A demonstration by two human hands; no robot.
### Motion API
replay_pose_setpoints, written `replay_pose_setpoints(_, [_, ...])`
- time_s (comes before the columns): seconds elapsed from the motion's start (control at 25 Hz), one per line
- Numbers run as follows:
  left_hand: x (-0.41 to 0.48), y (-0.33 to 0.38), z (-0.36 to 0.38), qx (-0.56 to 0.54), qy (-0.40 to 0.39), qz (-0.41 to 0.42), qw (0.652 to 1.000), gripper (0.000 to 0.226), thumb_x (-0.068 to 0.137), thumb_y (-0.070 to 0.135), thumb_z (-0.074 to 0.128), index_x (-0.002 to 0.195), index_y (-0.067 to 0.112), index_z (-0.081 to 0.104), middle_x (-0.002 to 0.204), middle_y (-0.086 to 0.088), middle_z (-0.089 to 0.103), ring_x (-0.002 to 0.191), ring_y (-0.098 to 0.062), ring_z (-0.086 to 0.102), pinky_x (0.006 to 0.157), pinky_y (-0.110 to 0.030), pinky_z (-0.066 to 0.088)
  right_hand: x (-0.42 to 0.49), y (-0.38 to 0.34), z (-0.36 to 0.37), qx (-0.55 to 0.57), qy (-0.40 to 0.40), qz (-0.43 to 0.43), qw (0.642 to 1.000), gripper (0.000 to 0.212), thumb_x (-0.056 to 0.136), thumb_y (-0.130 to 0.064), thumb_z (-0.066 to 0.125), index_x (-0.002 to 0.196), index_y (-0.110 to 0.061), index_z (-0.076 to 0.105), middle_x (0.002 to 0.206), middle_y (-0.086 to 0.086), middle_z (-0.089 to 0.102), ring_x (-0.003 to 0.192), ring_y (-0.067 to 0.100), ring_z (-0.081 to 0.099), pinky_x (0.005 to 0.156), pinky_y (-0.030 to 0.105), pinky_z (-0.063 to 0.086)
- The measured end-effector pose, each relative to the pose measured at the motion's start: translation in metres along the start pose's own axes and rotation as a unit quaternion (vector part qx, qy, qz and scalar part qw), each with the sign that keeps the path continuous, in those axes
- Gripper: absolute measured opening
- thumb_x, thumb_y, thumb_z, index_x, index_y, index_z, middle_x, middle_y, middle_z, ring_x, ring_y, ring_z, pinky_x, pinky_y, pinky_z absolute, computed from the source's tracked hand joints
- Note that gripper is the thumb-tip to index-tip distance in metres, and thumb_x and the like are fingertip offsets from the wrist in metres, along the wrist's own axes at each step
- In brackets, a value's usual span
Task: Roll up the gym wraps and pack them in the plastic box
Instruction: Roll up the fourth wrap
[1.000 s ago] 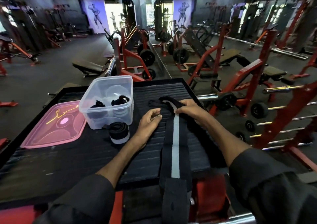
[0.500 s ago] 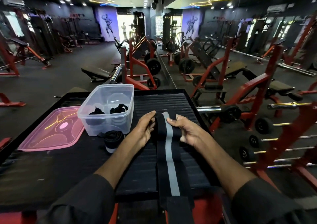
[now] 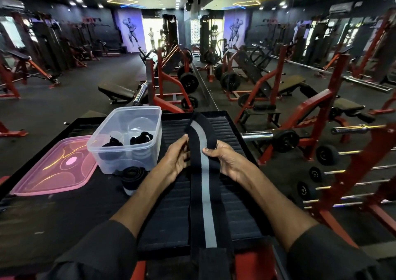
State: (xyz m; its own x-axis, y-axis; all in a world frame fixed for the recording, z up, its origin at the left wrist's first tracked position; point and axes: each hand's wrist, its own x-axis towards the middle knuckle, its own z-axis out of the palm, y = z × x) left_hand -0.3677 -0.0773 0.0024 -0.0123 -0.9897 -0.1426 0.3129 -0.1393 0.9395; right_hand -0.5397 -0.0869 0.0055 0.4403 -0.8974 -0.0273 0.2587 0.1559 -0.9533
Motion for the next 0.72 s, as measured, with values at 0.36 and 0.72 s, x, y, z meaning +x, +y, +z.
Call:
replay_pose_setpoints(0.36, [0.015,-0.011,-0.005,0.161,0.108,0.249,0.949,0.015,0.095,0.019,0.058,0.091,0.011,0.070,0.091,-0.013,0.073,0.086,-0.019,0.063,0.080,-0.042,0.055,0.004,-0.034,-0.011,-0.194,0.003,0.019,0.981,0.063,0.085,0.010,0.068,0.138,-0.018,0.051,0.108,0.001,0.062,0.091,0.007,0.063,0.076,0.017,0.051])
replay_pose_setpoints(0.72, [0.024,-0.019,-0.008,0.272,0.187,0.225,0.917,0.031,0.094,0.023,0.062,0.074,-0.001,0.056,0.067,-0.005,0.053,0.065,-0.013,0.044,0.061,-0.037,0.038,0.028,-0.026,0.014,-0.512,0.045,-0.144,0.846,0.054,0.069,-0.050,0.069,0.119,-0.055,0.050,0.132,-0.012,0.054,0.130,0.015,0.045,0.109,0.049,0.039])
